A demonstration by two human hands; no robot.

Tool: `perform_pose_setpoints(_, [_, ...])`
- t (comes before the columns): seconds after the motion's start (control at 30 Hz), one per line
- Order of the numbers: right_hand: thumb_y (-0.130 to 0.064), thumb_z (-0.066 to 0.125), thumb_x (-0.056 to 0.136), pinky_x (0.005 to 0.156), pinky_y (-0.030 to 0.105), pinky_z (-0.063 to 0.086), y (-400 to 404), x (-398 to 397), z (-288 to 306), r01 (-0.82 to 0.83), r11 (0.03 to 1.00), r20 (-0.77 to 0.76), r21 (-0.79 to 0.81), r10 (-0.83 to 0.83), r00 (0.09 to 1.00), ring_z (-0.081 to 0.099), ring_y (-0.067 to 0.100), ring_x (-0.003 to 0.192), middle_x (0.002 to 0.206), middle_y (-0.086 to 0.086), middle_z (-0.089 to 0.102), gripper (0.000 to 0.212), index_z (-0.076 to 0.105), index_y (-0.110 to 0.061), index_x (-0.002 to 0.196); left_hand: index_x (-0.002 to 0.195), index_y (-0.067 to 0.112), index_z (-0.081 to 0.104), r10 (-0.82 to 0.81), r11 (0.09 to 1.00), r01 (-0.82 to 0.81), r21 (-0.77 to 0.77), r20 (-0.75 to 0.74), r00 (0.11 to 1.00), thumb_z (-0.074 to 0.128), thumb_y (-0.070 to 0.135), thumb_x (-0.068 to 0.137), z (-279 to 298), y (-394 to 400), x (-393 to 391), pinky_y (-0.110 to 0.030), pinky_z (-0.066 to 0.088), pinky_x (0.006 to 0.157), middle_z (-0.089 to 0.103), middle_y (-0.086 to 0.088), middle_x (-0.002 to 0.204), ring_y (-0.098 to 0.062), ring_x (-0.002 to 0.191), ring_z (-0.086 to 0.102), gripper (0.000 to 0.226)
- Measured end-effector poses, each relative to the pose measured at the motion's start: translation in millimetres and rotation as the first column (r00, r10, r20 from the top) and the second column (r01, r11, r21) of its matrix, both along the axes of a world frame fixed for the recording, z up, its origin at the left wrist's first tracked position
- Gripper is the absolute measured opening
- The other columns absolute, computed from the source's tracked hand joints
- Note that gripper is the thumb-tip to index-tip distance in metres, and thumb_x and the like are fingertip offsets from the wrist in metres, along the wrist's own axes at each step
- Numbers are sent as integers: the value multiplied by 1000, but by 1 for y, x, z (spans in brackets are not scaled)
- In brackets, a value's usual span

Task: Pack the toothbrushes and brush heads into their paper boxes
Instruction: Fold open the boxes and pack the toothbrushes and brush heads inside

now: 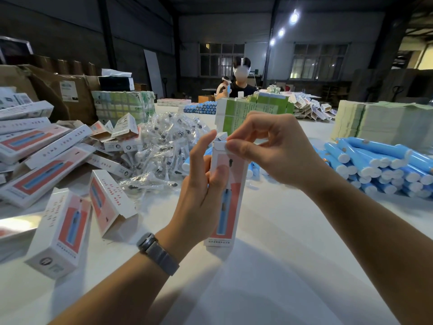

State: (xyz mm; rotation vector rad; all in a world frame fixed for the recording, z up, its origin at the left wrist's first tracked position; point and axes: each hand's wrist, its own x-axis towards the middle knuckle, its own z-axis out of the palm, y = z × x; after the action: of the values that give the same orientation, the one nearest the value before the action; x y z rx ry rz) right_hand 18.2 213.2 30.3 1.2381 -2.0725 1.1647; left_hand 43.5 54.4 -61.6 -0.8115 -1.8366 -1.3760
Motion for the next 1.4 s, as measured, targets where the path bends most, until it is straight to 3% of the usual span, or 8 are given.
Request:
perform_pose_setpoints(0.17, [-14, 75, 86, 68, 32, 56, -1, 0, 2, 8, 1000, -37, 8, -8, 999, 65, 16, 73, 76, -15, 66, 9, 69, -20, 82, 136, 62, 18, 1, 1000, -1, -17, -22, 1000, 34, 40, 103, 0, 0, -1, -24, 58, 68, 63, 22, 99, -13, 84, 68, 43])
perform_pose_setpoints(0.33, [-13, 74, 85, 72, 34, 55, 2, -2, 3, -38, 999, 70, 11, 38, 997, 61, 12, 72, 73, -19, 61, 11, 68, -18, 77, 133, 62, 23, 18, 1000, -18, 6, -22, 1000, 36, 39, 103, 1, 1, 1, -51, 57, 67, 62, 7, 96, -23, 78, 65, 40])
perform_pose_setpoints(0.5, [-20, 73, 82, 66, 25, 55, 6, -2, 7, -84, 995, 127, 46, 78, 989, 63, 11, 75, 81, -1, 62, 16, 71, -4, 81, 126, 62, 30, -8, 1000, 8, 12, -25, 1000, 36, 35, 104, 2, 2, 3, -53, 56, 63, 61, 7, 95, -22, 75, 64, 36])
perform_pose_setpoints(0.6, [-25, 70, 82, 67, 35, 59, 6, -2, 5, -113, 993, 146, 25, 108, 983, 64, 17, 79, 83, 5, 60, 14, 72, -11, 84, 120, 61, 33, -14, 998, 13, 53, 11, 1000, 37, 34, 103, 4, 2, 4, -57, 54, 64, 62, 2, 94, -30, 74, 62, 32])
perform_pose_setpoints(0.83, [-12, 72, 83, 87, 51, 54, 10, -6, -2, -192, 980, 146, 46, 184, 972, 61, 34, 98, 96, 15, 59, 27, 67, -24, 106, 117, 40, 36, -89, 986, 81, 146, 49, 995, 38, 20, 103, 5, 0, 2, -34, 52, 64, 59, 2, 92, -15, 73, 59, 24])
perform_pose_setpoints(1.03, [-15, 71, 81, 78, 28, 55, 13, -5, 0, -226, 972, 201, 59, 211, 957, 62, 23, 100, 99, 6, 59, 26, 69, -17, 108, 114, 30, 36, -128, 981, 115, 157, 70, 989, 38, 16, 101, 6, 1, 4, -34, 48, 61, 56, -2, 90, -19, 70, 54, 19])
perform_pose_setpoints(1.23, [-11, 72, 84, 78, 36, 56, 6, -9, -13, -163, 986, 175, -29, 165, 971, 61, 18, 91, 95, 6, 60, 20, 71, -16, 104, 116, 32, 36, -97, 974, 78, 214, 82, 992, 39, 20, 101, 4, 4, 4, -37, 49, 64, 57, -8, 92, -28, 72, 55, 19])
perform_pose_setpoints(1.4, [-14, 76, 83, 65, 29, 57, -7, -8, -24, -58, 973, 225, -222, 109, 968, 62, 9, 72, 95, 2, 65, 15, 65, -22, 91, 115, 33, 36, -56, 972, 39, 233, 68, 996, 41, 23, 101, 5, 0, 0, -26, 52, 61, 59, 13, 84, -9, 70, 58, 18])
